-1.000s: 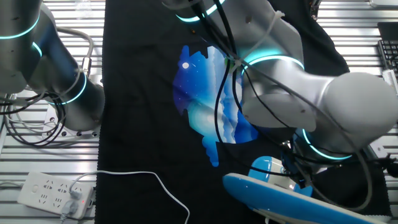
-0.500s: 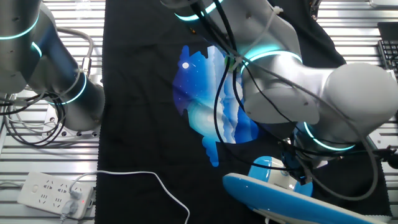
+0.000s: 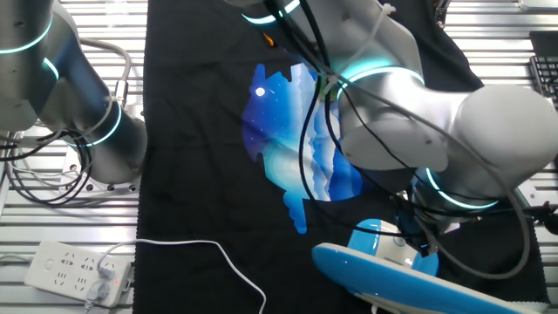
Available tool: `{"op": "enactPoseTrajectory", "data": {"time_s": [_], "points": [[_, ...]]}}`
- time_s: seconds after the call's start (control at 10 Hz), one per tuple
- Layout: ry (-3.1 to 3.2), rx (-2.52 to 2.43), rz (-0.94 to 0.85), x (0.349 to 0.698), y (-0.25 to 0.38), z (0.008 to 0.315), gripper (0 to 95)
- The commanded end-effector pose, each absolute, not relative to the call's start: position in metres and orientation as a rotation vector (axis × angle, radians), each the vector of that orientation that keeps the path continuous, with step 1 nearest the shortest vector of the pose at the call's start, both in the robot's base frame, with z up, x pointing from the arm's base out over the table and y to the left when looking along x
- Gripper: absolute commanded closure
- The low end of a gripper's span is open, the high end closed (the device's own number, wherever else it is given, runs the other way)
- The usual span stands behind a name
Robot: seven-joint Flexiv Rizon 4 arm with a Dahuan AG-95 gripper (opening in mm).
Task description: Turn off the desk lamp by pressing the button
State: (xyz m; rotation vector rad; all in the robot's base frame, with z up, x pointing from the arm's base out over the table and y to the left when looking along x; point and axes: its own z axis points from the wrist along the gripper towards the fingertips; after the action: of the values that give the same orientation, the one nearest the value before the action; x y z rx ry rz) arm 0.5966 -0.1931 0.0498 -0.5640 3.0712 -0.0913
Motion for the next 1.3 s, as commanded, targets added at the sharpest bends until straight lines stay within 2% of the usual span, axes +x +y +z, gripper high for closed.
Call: {"op": "enactPoseTrajectory", "data": {"time_s": [0.1, 0.8, 1.1, 1.3], "points": [[3.069, -0.556, -0.088, 0.592, -0.189, 0.056, 95.0], [3.080, -0.433, 0.001, 0.580, -0.127, 0.078, 95.0], [3.088, -0.403, 0.002, 0.569, -0.105, 0.087, 95.0], [3.096, -0.358, 0.000, 0.547, -0.072, 0.097, 95.0]]}}
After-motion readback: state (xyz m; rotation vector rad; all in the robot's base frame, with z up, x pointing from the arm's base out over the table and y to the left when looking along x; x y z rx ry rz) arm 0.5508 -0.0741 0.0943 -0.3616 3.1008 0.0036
